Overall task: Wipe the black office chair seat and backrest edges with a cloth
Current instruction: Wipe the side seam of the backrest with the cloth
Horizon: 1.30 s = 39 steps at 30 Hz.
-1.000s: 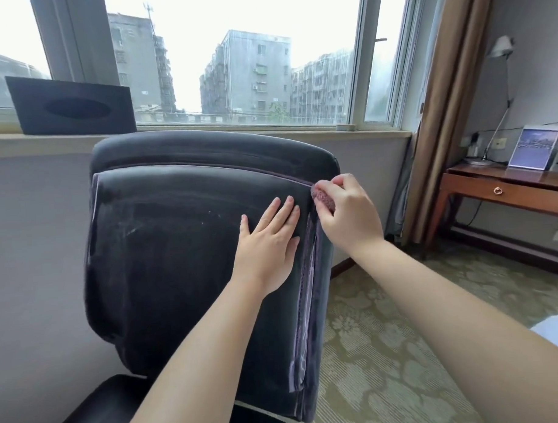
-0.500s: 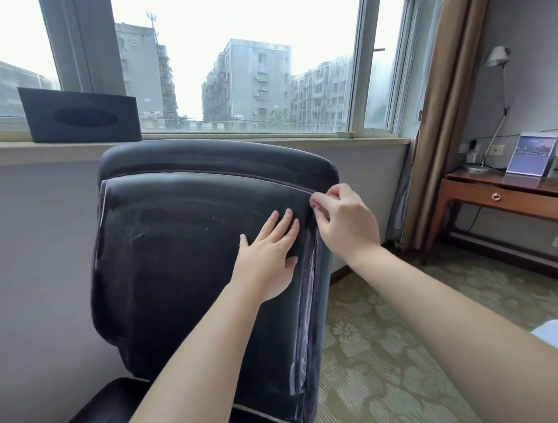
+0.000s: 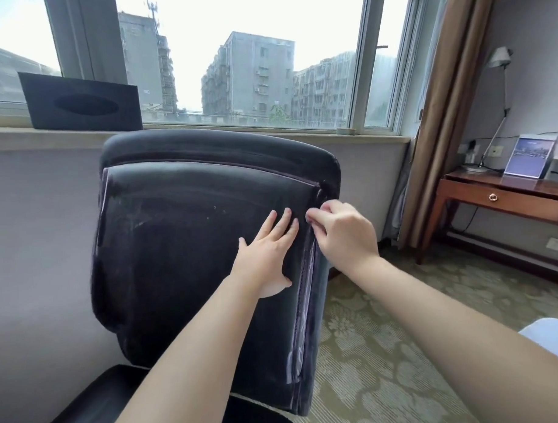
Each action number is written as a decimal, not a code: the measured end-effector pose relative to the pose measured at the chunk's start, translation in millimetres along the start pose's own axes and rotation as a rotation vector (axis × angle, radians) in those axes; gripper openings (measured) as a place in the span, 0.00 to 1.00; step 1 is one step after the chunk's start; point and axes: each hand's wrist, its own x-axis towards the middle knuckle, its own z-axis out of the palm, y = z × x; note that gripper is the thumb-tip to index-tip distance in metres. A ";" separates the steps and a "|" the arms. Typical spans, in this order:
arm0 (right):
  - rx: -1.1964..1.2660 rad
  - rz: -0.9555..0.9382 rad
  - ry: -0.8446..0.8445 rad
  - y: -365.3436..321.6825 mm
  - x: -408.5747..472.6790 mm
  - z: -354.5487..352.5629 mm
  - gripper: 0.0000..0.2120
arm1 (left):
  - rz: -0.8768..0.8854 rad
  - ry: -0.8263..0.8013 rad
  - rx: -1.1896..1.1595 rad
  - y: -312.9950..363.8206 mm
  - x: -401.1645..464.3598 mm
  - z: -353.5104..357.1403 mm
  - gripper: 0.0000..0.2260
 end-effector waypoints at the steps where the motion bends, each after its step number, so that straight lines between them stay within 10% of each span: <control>1: 0.010 -0.001 -0.009 -2.0 -11.9 3.6 0.03 | -0.001 0.001 0.005 0.2 -0.7 1.6 0.47; 39: 0.040 0.112 -0.077 -10.9 -10.3 3.7 0.06 | 0.005 -0.015 0.176 -0.5 -12.1 17.1 0.61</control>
